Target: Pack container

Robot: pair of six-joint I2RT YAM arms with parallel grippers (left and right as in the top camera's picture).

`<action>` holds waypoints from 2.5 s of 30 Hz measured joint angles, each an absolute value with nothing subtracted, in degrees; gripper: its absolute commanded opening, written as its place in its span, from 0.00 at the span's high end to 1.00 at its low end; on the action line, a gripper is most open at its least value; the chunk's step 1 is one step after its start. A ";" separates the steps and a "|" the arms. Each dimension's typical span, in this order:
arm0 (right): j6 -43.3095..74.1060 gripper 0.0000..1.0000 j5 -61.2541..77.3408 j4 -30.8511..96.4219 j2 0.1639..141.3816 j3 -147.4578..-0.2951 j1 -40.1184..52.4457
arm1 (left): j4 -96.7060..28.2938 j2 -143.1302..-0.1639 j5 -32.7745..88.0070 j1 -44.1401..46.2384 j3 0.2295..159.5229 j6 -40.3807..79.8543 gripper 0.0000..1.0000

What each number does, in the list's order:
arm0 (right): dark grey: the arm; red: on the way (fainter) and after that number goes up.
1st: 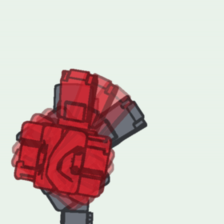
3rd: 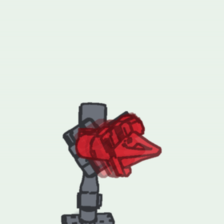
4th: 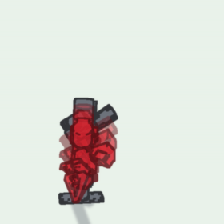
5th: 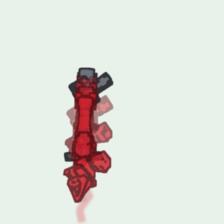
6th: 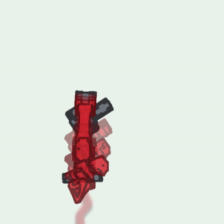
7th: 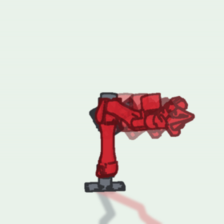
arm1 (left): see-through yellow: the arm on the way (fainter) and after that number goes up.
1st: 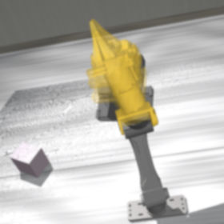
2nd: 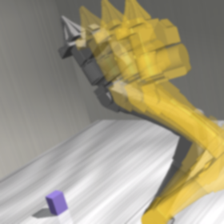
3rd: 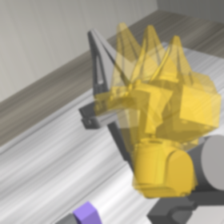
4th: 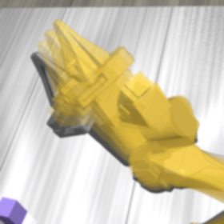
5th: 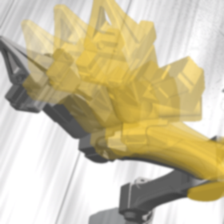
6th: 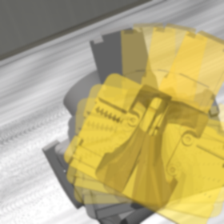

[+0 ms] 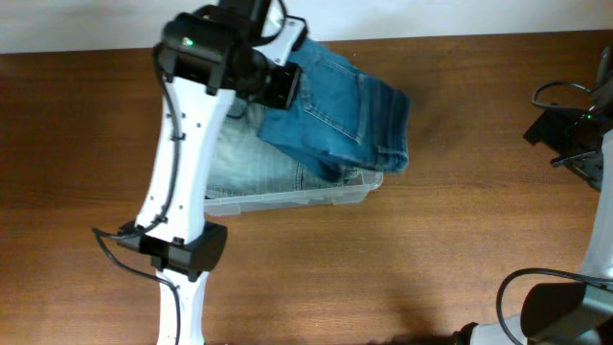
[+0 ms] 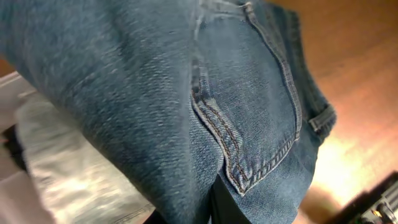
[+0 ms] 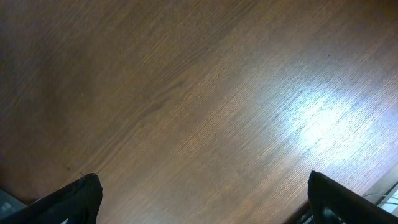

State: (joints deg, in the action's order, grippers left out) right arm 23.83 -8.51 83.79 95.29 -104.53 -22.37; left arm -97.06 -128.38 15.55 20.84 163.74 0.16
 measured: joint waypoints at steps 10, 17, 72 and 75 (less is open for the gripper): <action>23.83 0.02 -8.51 83.79 95.29 -104.53 -22.37 | -96.75 -132.09 14.33 17.61 160.64 -0.45 0.92; 23.83 0.02 -8.51 83.79 95.29 -104.53 -22.37 | -96.64 -140.88 14.31 17.58 156.90 -0.45 0.76; 23.83 0.02 -8.51 83.79 95.29 -104.53 -22.37 | -93.67 -133.43 10.33 13.69 142.71 7.77 0.24; 23.83 0.02 -8.51 83.79 95.29 -104.53 -22.37 | -93.45 -133.43 10.52 13.76 142.71 8.73 0.26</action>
State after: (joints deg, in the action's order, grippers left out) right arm 23.83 -8.51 83.79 95.29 -104.53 -22.37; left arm -93.45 -133.43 10.52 13.76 142.71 8.73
